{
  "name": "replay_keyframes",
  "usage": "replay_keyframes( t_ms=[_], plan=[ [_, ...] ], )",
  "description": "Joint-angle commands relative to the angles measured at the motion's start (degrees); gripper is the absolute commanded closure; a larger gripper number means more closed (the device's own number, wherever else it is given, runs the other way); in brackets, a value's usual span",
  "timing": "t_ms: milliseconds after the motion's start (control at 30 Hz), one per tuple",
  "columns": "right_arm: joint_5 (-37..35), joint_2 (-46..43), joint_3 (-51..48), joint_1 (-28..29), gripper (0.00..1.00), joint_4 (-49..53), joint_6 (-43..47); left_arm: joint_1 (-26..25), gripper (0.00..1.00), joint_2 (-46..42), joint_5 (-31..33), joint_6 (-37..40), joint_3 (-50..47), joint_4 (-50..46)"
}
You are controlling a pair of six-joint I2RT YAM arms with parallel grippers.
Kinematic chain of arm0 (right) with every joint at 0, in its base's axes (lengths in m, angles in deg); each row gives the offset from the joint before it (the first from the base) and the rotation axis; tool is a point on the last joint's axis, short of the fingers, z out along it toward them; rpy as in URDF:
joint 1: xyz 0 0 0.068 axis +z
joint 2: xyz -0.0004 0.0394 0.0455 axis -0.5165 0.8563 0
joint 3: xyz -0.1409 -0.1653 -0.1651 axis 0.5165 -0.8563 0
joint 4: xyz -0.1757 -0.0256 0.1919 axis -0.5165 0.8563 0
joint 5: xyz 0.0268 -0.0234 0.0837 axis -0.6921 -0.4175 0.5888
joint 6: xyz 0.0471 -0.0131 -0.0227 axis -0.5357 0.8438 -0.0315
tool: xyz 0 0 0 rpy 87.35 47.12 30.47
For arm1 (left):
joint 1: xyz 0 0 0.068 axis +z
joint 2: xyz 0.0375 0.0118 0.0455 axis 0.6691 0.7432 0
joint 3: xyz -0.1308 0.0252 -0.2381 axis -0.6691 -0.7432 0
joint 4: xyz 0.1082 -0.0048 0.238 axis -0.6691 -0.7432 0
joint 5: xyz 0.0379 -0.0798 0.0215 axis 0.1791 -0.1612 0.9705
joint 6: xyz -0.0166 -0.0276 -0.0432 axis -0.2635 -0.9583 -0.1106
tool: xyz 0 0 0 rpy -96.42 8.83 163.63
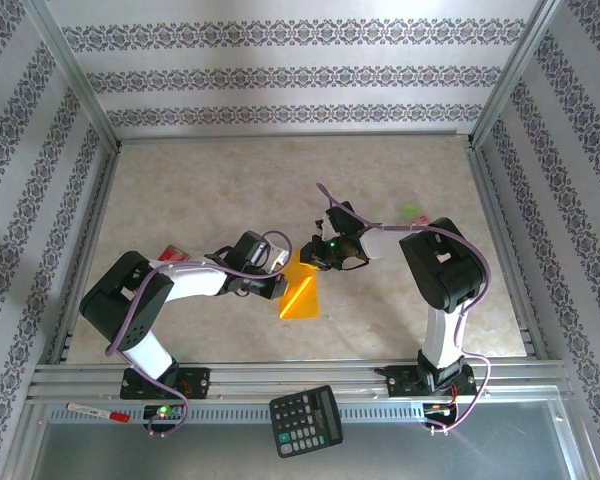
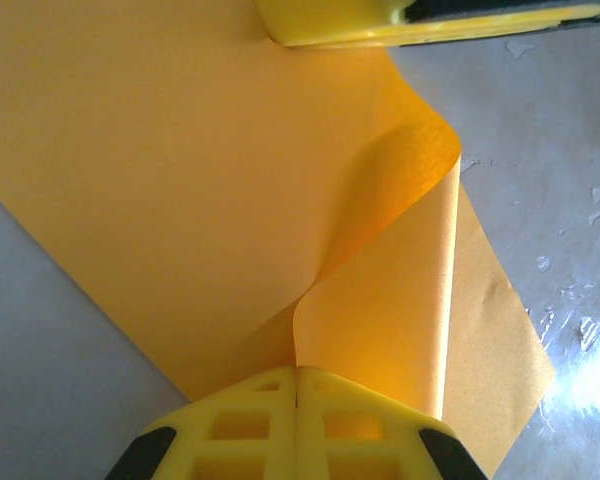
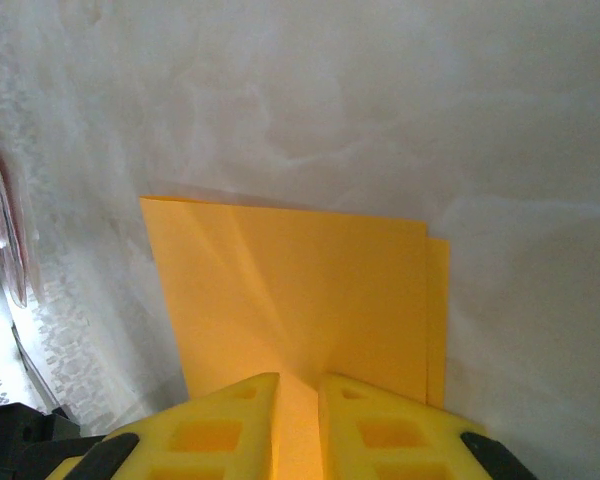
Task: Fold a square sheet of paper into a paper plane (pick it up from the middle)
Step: Fold the triangle a second time at the center of the table.
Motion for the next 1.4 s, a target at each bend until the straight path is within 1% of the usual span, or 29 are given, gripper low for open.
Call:
replay_keyframes(
  t_ms=[0, 133, 400, 733, 1367],
  plan=[
    [-0.31, 1.8, -0.97, 0.27, 0.81, 1.55, 0.79, 0.79, 0.98, -0.44, -1.78, -1.06, -0.72, 0.7],
    [-0.33, 1.8, -1.05, 0.27, 0.81, 1.59, 0.86, 0.82, 0.98, -0.59, -1.57, -1.22, -1.04, 0.83],
    [-0.32, 1.88, -1.06, 0.44, 0.81, 1.38, 0.62, 0.77, 0.98, -0.68, 1.03, -1.42, -0.78, -0.11],
    [-0.26, 1.8, -1.18, 0.41, 0.81, 1.38, 0.62, 0.81, 0.98, 0.29, 1.01, -1.71, -0.68, 0.22],
    [-0.24, 1.97, -1.2, 0.54, 0.81, 1.3, 0.55, 0.89, 0.99, -0.72, 2.61, -2.42, -1.66, 1.03]
  ],
)
